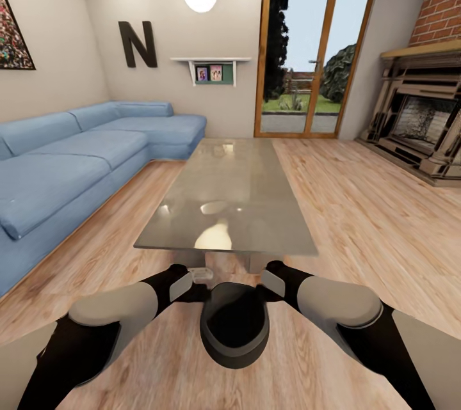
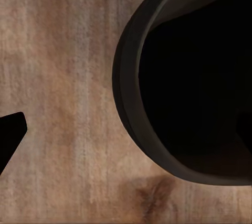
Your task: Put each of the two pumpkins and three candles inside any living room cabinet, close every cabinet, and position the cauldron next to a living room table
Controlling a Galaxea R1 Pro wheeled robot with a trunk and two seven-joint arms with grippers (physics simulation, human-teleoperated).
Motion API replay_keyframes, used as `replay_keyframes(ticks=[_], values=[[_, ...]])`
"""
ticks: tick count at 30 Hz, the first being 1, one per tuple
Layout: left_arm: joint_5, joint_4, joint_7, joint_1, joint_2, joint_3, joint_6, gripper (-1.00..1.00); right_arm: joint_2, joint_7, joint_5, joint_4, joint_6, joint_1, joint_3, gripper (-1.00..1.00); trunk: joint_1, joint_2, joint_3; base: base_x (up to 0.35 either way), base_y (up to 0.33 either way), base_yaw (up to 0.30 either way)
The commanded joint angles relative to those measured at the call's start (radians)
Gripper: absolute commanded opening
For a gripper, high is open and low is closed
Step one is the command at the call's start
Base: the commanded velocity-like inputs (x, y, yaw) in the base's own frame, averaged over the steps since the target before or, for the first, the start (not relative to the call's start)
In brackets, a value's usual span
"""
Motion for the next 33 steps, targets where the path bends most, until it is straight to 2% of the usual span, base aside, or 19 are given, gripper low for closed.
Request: replay_keyframes(ticks=[1, 4, 7, 13, 21, 24, 30, 31, 33], values=[[0.011, -0.002, 0.008, -0.001, 0.001, -0.004, 0.005, 1.00, -0.002, -0.004, -0.006, -0.003, 0.001, -0.001, 0.004, 1.00, -0.001, 0.000, 0.003, 0.000, 0.000, 0.000], [0.010, -0.006, 0.008, -0.001, 0.008, -0.005, 0.017, 1.00, -0.014, 0.004, -0.006, -0.019, -0.003, 0.015, 0.004, 1.00, -0.001, 0.000, 0.003, 0.000, 0.000, 0.000], [0.010, -0.012, 0.008, -0.001, 0.013, -0.006, 0.019, 1.00, -0.022, 0.005, -0.006, -0.025, -0.014, 0.056, 0.004, 1.00, -0.001, 0.000, 0.003, 0.000, 0.000, 0.000], [0.008, -0.027, 0.039, 0.005, 0.020, -0.007, 0.024, 1.00, -0.065, 0.006, -0.005, -0.027, -0.026, 0.118, 0.005, 1.00, -0.003, 0.001, 0.026, 0.000, 0.000, 0.000], [0.010, -0.032, 0.076, 0.063, 0.093, -0.007, 0.000, 1.00, -0.150, 0.007, -0.004, -0.028, -0.042, 0.145, 0.005, 1.00, -0.007, 0.003, 0.057, 0.000, 0.000, 0.000], [0.011, -0.032, 0.076, 0.071, 0.110, -0.007, -0.025, 1.00, -0.165, 0.007, -0.004, -0.028, -0.052, 0.147, 0.005, 1.00, -0.008, 0.004, 0.069, 0.000, 0.000, 0.000], [0.012, -0.033, 0.077, 0.079, 0.122, -0.007, -0.061, 1.00, -0.178, 0.007, -0.003, -0.028, -0.068, 0.150, 0.005, 1.00, -0.011, 0.005, 0.092, 0.000, 0.000, 0.000], [0.012, -0.033, 0.075, 0.159, 0.175, -0.007, -0.104, 1.00, -0.221, 0.007, 0.012, -0.029, -0.148, 0.245, 0.008, 1.00, -0.011, 0.005, 0.096, 0.000, 0.000, 0.000], [0.011, -0.033, 0.074, 0.235, 0.208, -0.007, -0.197, 1.00, -0.255, 0.018, 0.056, -0.029, -0.252, 0.349, 0.010, 1.00, -0.012, 0.006, 0.103, 0.000, 0.000, 0.000]])
